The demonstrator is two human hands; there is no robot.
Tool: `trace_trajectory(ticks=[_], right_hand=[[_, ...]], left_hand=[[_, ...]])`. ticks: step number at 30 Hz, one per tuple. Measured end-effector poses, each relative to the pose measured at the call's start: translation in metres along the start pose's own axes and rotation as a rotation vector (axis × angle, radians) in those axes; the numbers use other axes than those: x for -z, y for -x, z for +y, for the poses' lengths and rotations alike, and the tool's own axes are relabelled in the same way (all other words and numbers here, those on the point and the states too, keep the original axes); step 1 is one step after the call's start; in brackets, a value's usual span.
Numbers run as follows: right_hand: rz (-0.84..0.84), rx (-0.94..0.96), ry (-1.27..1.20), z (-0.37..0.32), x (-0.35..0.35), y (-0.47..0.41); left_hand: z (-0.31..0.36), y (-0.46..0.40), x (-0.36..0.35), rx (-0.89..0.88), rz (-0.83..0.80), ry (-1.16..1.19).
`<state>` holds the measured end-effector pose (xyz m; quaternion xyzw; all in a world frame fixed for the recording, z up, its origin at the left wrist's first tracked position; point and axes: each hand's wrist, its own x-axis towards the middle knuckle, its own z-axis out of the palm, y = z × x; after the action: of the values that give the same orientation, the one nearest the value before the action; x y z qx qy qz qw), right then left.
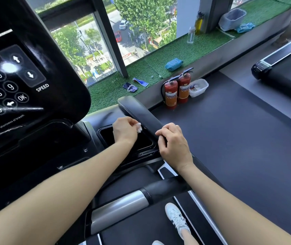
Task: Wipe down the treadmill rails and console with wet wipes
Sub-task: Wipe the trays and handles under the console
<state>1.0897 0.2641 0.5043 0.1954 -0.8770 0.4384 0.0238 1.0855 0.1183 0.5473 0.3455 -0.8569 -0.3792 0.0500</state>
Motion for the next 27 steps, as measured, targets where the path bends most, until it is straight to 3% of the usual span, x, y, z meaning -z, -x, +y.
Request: trace_trajectory(ticks=[3, 8, 13, 19, 27], right_hand=[[-0.008, 0.006, 0.003, -0.001, 0.000, 0.000], [-0.014, 0.006, 0.008, 0.000, 0.000, 0.000], [-0.020, 0.010, 0.010, 0.000, -0.001, 0.000], [-0.026, 0.022, 0.014, -0.001, 0.000, 0.000], [-0.034, 0.015, 0.004, -0.002, 0.000, 0.000]], left_hand=[[0.003, 0.003, -0.003, 0.087, 0.063, 0.037], [0.000, 0.020, -0.009, 0.044, -0.029, 0.031], [0.010, -0.008, -0.004, 0.184, 0.093, 0.074], [0.012, 0.027, -0.010, 0.071, 0.008, -0.050], [0.012, 0.006, -0.012, 0.083, 0.073, 0.001]])
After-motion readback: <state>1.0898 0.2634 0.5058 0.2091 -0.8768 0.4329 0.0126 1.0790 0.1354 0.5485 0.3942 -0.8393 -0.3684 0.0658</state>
